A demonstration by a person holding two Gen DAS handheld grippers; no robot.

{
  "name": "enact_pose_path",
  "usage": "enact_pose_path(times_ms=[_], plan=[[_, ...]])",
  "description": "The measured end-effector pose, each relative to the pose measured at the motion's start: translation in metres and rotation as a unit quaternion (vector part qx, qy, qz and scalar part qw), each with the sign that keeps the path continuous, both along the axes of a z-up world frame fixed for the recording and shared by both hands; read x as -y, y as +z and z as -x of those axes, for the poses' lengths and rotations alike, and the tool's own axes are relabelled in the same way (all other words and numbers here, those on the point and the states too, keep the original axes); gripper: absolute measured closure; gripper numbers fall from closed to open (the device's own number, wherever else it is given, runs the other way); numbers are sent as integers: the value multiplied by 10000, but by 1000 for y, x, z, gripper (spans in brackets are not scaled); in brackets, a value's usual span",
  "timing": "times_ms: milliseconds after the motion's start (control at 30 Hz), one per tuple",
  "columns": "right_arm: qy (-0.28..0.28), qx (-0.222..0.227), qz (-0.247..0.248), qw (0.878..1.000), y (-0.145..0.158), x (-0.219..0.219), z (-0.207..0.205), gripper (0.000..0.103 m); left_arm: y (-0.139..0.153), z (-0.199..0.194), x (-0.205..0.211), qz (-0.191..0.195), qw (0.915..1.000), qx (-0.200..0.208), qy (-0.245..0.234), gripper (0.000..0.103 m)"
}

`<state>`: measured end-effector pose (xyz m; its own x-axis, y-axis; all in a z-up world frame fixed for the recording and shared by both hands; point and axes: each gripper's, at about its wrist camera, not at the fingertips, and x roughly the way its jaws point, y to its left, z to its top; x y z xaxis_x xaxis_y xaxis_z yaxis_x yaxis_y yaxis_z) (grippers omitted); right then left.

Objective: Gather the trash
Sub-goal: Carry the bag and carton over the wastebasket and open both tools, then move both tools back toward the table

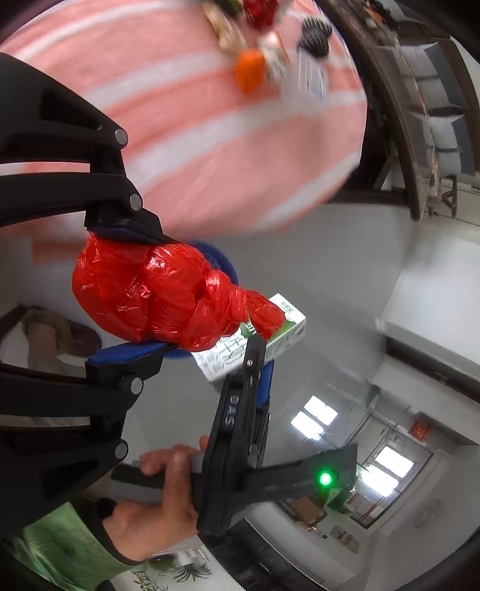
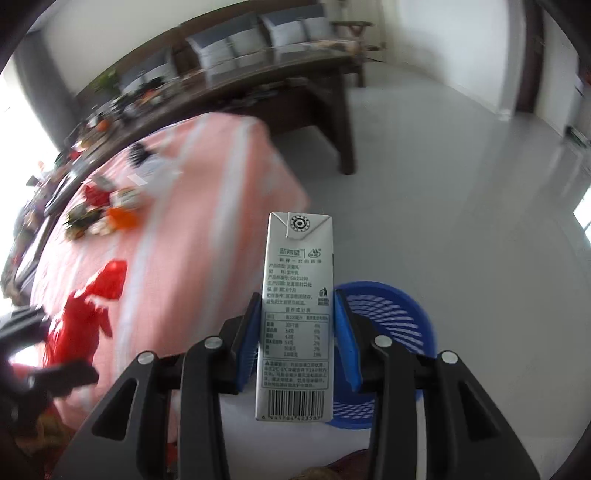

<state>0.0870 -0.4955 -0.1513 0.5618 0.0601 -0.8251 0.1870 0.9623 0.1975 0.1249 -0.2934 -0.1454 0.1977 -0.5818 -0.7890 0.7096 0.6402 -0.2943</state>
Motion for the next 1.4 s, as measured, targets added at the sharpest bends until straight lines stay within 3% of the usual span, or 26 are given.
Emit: enact_pose_path(times_ms=[267,667,700,733,767,800,867,933,1000,1133,1200,1300,1400], plan=[[-472,-300,-151,9983,-52,66,5,65,-60,-11,87,-347,9988,-267,238,58],[-768,-434,-783,9930,-98,111,8,65,-130,-29,152,-606,9973,-285,301,55],[-794,-436,-820,9925,-99,113,9,64,-134,-30,156,-635,9973,-218,311,47],[-844,-436,-850,9918,-101,116,9,64,-136,-29,153,-675,9971,-137,338,30],[-891,-429,-917,9909,-103,120,9,57,-139,-30,157,-704,9968,-36,387,24],[-927,-418,-966,9901,-104,121,8,41,-142,-27,150,-686,9969,10,397,21],[-1072,-321,-1009,9886,-101,127,10,34,-143,-26,154,-651,9972,-23,361,20],[-1182,-236,-1034,9873,-97,134,14,31,-136,-20,151,-606,9974,-104,378,15],[-1346,-133,-958,9862,-91,139,17,22,-119,-12,143,-428,9984,116,359,10],[-1463,110,-542,9877,-76,141,24,13,-72,7,113,20,9975,587,398,5],[-1415,329,-210,9892,-64,135,27,6,-52,16,91,224,9957,784,441,5],[-1241,709,272,9894,-43,116,30,5,-28,23,46,448,9930,946,541,5],[-984,1137,699,9862,-21,85,30,5,-16,22,-10,362,9906,1037,815,5]])
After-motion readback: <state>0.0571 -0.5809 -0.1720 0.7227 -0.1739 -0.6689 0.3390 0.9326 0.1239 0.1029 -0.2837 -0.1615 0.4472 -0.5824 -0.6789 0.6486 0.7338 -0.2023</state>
